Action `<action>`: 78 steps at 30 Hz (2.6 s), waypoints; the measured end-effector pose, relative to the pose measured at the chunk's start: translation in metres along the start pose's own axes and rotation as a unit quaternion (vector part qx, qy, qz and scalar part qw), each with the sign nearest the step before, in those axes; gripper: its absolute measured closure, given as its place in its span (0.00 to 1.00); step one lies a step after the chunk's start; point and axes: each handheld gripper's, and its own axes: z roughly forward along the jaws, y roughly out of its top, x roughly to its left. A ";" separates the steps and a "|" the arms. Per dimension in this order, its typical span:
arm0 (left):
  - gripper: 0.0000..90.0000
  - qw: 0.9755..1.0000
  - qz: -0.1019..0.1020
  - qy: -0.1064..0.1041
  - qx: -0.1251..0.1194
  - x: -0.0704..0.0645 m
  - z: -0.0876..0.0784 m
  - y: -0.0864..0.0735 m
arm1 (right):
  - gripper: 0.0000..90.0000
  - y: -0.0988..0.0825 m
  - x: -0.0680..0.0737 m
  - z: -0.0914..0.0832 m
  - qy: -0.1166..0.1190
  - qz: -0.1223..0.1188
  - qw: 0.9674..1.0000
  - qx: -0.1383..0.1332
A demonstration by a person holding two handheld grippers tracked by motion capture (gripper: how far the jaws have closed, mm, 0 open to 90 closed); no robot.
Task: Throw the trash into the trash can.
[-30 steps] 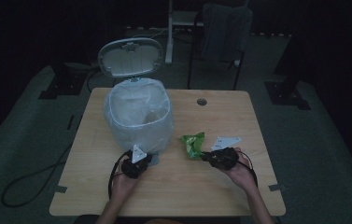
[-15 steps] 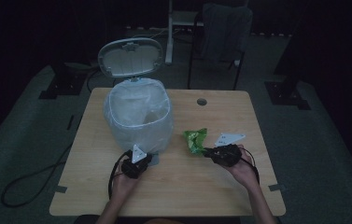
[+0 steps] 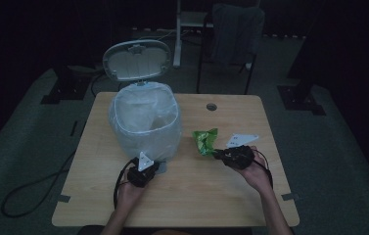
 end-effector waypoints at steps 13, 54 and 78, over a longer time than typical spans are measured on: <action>1.00 1.000 0.000 0.000 0.000 0.000 0.000 0.000 | 0.91 0.022 -0.007 -0.014 -0.004 -0.010 1.000 -0.011; 1.00 1.000 0.001 0.001 0.000 0.000 0.000 0.000 | 0.91 0.065 -0.010 -0.030 -0.017 -0.041 0.999 -0.027; 1.00 1.000 0.001 0.000 0.000 0.000 0.000 0.000 | 0.91 0.091 -0.014 -0.046 -0.029 -0.057 0.997 -0.039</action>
